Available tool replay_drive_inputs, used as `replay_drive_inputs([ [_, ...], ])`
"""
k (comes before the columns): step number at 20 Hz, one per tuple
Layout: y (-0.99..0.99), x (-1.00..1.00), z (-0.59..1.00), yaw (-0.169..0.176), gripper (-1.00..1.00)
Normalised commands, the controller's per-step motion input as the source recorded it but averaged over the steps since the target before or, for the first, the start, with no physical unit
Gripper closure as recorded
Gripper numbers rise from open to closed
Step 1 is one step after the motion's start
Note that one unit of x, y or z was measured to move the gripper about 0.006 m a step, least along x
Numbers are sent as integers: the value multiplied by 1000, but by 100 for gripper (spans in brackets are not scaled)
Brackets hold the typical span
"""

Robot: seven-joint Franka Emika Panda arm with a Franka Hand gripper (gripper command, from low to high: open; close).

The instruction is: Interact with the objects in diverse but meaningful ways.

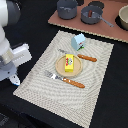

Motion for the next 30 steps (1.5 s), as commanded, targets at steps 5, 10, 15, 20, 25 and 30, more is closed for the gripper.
replay_drive_inputs([
  [5, 632, 657, 993, 0, 100],
  [10, 646, 711, 851, 0, 100],
  [15, 656, 664, 683, 0, 100],
  [20, 668, 640, 580, 0, 100],
  [25, 671, 611, 484, 0, 100],
  [30, 675, 580, 421, 0, 100],
])
